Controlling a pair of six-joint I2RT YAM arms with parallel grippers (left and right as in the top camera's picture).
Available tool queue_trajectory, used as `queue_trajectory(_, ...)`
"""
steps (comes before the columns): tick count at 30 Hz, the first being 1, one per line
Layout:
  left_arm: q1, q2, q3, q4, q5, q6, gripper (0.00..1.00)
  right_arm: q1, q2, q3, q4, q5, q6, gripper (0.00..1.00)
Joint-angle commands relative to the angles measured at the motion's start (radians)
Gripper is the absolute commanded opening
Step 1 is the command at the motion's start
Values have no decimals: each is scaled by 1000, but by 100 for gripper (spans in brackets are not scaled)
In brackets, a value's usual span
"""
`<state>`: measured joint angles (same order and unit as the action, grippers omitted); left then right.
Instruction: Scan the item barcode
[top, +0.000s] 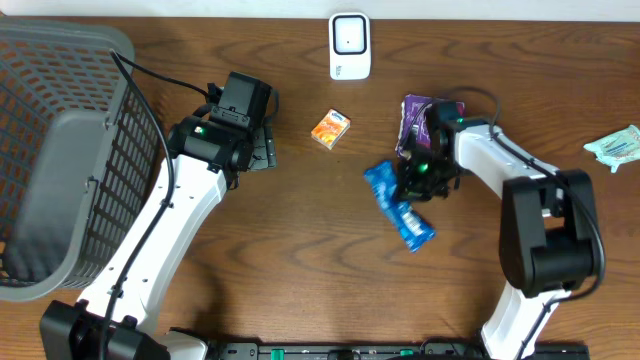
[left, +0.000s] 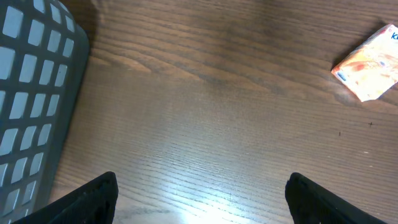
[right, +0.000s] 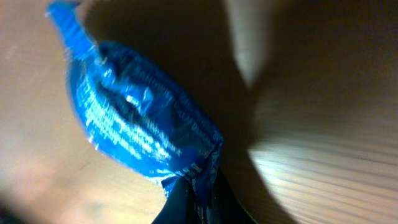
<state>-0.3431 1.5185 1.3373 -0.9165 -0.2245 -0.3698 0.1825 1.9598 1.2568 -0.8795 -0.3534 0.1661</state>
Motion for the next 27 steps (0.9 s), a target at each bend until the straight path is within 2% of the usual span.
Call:
queue_trajectory(1,2,6,7,-3,-20,-9,86,29,-119,63,-7,378,77,1)
queue_trajectory(5,2,6,7,-3,-20,-9,86,106,-208,66,-32,666,140,1)
queue_trajectory(8,2,6,7,-3,-19,-9,86,162,-202,59,-50,799,163,1)
queue_trajectory(12,2,6,7,-3,-20,-9,86,254,-171,3,-31,1007,270,2)
queue_trajectory(16,2,6,7,-3,-19,-9,86,338,-99,-52,-6,1081,354,2)
queue_trajectory(21,2,6,7,-3,-19,-9,86,452,-14,-58,11,1012,380,1)
queue_trajectory(22,2,6,7,-3,-19,-9,86,474,-13,-58,19,982,380,4)
queue_trajectory(24,2,6,7,-3,-20,-9,86,507,-13,-55,38,936,380,27)
queue_trajectory(25,2,6,7,-3,-20,-9,86,519,-15,-42,38,913,380,36)
queue_trajectory(27,2,6,7,-3,-20,-9,86,526,-17,-1,26,857,380,40)
